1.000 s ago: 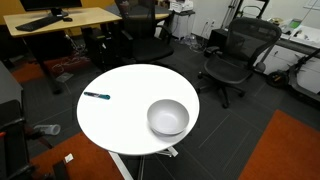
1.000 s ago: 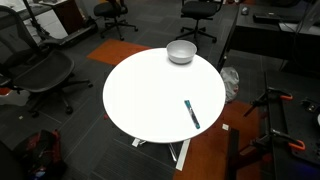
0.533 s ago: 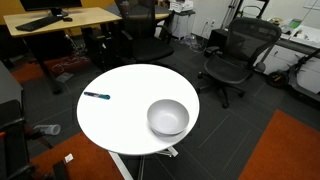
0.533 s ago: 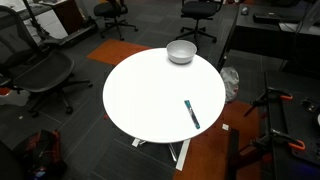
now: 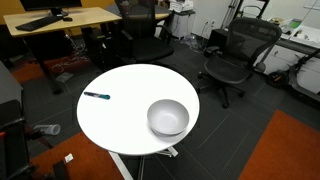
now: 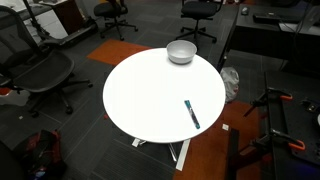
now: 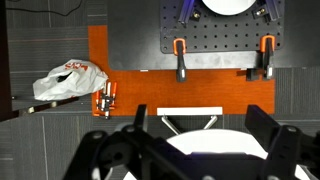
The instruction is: Pick up the marker from the table and put it in the bowl
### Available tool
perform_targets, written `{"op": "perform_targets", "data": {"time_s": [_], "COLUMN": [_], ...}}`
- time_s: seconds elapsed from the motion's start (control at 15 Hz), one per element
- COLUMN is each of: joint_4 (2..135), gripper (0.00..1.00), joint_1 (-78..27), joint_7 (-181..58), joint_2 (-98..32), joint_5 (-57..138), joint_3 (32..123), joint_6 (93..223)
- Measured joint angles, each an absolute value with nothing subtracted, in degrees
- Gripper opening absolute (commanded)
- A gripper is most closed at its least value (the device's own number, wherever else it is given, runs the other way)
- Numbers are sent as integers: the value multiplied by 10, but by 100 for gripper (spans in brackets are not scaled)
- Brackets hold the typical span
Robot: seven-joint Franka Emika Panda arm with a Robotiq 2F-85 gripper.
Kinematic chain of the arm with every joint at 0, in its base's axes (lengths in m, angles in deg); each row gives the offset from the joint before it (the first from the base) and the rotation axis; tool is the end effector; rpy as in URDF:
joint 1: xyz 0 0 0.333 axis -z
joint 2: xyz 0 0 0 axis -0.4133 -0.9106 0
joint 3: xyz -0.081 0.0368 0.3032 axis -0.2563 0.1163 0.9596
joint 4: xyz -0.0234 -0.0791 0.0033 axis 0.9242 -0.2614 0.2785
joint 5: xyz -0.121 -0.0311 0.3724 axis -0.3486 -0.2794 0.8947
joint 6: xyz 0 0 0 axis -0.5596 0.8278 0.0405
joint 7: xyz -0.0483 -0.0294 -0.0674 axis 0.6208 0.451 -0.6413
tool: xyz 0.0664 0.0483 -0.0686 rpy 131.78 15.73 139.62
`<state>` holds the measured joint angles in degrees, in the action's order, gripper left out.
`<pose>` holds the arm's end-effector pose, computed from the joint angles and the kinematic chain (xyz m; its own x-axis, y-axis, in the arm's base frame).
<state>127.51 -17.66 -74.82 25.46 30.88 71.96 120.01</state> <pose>0.2862 -0.1073 0.4462 0.9692 -0.0385 -0.2434 -0.0240 -0.9978 0.0625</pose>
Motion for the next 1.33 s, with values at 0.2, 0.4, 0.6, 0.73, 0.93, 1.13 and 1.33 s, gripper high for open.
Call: {"op": "perform_targets", "data": {"time_s": [0.2, 0.4, 0.6, 0.73, 0.93, 1.13, 1.33], "joint_4": [1309, 1343, 1359, 1359, 1359, 1359, 1359], "gripper": [100, 100, 100, 100, 100, 100, 100], "joint_1": [-179, -190, -203, -210, -218, -221, -224], "joint_7": [-690, -648, -609, -581, -529, -460, -390], "joint_2": [255, 255, 248, 236, 206, 165, 122], "joint_5": [347, 400, 455, 482, 504, 504, 504], "joint_3": [748, 766, 789, 808, 843, 888, 932], "joint_6": [1236, 1288, 1341, 1375, 1434, 1497, 1540]}}
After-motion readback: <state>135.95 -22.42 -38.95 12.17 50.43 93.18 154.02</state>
